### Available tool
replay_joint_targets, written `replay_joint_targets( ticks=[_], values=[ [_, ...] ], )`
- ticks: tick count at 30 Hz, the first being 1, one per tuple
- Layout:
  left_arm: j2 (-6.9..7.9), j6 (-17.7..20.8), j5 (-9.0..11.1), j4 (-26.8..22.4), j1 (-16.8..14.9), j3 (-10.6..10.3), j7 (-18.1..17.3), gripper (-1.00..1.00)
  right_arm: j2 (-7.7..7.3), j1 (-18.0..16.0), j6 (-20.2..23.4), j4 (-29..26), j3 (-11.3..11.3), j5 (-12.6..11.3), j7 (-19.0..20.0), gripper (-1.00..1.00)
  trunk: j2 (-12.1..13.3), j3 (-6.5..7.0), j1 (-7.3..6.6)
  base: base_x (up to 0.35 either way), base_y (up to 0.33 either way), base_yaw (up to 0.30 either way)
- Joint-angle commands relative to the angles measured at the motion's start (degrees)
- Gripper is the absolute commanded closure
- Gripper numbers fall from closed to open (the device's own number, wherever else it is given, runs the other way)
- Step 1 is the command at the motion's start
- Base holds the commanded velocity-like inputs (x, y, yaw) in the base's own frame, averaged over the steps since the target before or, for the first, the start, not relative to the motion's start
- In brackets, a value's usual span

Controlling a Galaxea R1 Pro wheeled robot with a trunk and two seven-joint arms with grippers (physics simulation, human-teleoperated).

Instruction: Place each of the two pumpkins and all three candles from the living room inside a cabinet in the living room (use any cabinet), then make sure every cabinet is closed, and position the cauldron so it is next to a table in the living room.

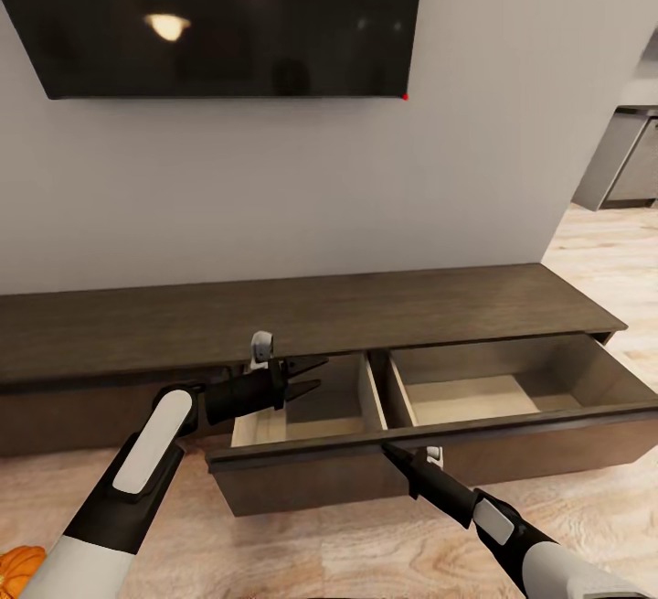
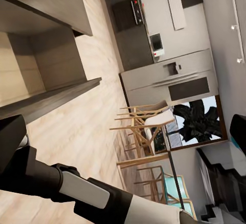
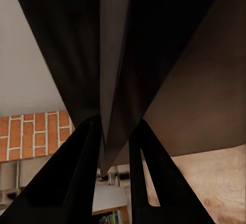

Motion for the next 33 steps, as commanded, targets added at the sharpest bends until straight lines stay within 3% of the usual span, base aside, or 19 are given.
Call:
replay_joint_targets(
  ticks=[1,12,13,33],
  values=[
    [0.03,0.01,-0.54,0.03,-0.05,-0.05,-0.59,-1.00,1.49,0.04,0.24,0.19,4.01,1.06,0.16,1.00,-0.02,-0.06,-0.02,-0.120,0.000,0.000],
    [0.03,0.01,-0.54,0.03,-0.05,-0.05,-0.59,-1.00,1.51,0.04,0.24,0.19,4.01,1.06,0.20,1.00,-0.02,-0.06,-0.02,-0.038,0.000,0.000],
    [0.03,0.02,-0.54,0.03,-0.05,-0.05,-0.59,-1.00,1.51,0.04,0.24,0.19,4.01,1.06,0.18,-1.00,-0.02,-0.06,-0.02,0.000,0.000,0.000],
    [0.03,0.02,-0.54,0.03,-0.05,-0.05,-0.59,-1.00,1.52,0.04,0.24,0.19,4.10,1.06,-0.01,-1.00,-0.02,-0.06,-0.02,-0.037,0.000,0.000]
  ],
)
